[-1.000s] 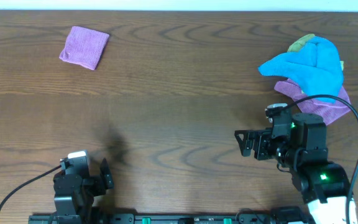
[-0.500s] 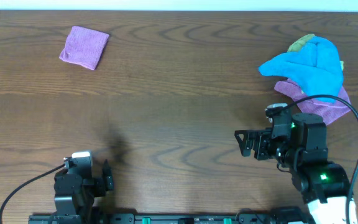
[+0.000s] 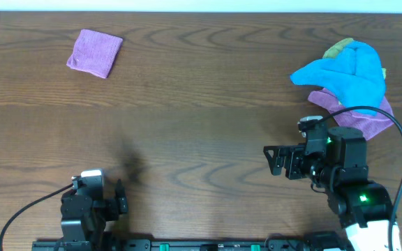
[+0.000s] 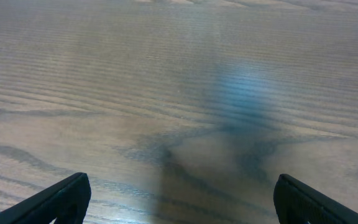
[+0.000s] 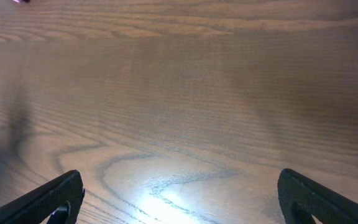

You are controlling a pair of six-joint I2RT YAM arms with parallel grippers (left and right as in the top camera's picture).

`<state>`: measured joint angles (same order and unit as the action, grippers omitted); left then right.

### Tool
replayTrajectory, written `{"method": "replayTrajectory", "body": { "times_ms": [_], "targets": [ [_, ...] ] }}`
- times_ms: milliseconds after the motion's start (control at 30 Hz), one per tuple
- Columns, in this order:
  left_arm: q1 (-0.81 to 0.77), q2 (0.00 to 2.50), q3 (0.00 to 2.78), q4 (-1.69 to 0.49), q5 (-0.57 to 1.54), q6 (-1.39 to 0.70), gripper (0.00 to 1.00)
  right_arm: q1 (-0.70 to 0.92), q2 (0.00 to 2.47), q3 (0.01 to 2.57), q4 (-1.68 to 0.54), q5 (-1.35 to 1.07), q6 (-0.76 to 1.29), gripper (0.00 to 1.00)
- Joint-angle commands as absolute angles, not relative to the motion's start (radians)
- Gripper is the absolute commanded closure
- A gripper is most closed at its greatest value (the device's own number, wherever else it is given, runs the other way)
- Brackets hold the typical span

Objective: Fold the cloth

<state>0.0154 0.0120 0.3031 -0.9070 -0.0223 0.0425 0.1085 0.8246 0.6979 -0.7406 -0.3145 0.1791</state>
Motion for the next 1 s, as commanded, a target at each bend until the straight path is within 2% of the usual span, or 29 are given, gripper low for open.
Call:
{"method": "replayTrajectory", "body": {
  "times_ms": [0, 467, 967],
  "targets": [
    [0.01, 0.004, 0.296, -0.969, -0.033, 0.067, 0.05, 0.102, 0.823, 0.696, -0.741, -0.314, 0.19, 0.01],
    [0.01, 0.004, 0.296, -0.969, -0.032, 0.067, 0.05, 0.102, 0.819, 0.696, -0.752, -0.312, 0.186, 0.01],
    [0.01, 0.004, 0.296, -0.969, -0.032, 0.067, 0.05, 0.102, 0.612, 0.561, -0.771, -0.028, 0.088, 0.01]
  ]
}}
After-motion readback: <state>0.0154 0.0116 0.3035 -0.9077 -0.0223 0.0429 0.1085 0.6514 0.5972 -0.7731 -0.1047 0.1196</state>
